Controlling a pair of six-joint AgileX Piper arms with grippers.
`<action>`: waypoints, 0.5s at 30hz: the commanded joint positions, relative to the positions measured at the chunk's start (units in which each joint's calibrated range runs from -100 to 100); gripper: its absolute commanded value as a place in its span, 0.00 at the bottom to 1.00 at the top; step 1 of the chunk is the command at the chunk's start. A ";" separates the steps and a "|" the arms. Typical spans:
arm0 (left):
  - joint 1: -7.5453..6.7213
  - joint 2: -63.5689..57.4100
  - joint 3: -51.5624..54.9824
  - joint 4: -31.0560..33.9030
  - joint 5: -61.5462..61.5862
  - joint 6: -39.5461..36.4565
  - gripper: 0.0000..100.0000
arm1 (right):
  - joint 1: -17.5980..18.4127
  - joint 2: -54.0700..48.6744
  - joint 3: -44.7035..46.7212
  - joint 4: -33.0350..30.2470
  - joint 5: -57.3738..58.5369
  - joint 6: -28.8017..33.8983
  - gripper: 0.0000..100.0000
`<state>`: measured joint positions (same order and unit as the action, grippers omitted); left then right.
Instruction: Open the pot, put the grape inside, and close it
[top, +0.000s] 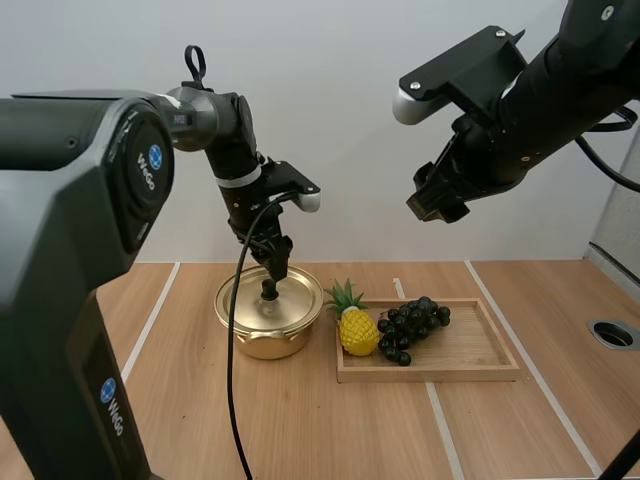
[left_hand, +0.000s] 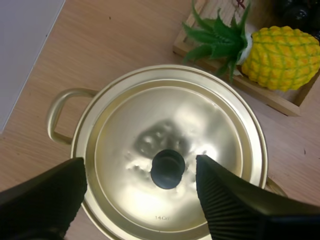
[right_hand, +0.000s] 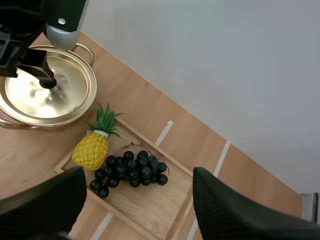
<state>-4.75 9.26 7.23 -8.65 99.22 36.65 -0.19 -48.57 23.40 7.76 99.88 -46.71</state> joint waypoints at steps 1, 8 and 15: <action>-0.19 1.77 -1.67 -0.89 0.78 -0.39 1.00 | -0.17 -0.39 -0.39 0.29 0.12 -0.59 1.00; -0.19 4.63 -1.67 0.08 0.78 -0.53 1.00 | -0.17 -0.39 -0.39 0.29 0.12 -0.68 1.00; -0.19 6.95 -1.67 -0.42 0.78 -0.70 1.00 | -0.17 -0.39 -0.39 0.53 0.12 -1.39 1.00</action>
<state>-4.75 15.60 5.94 -8.76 99.65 36.26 -0.19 -48.57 23.40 7.98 100.00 -47.47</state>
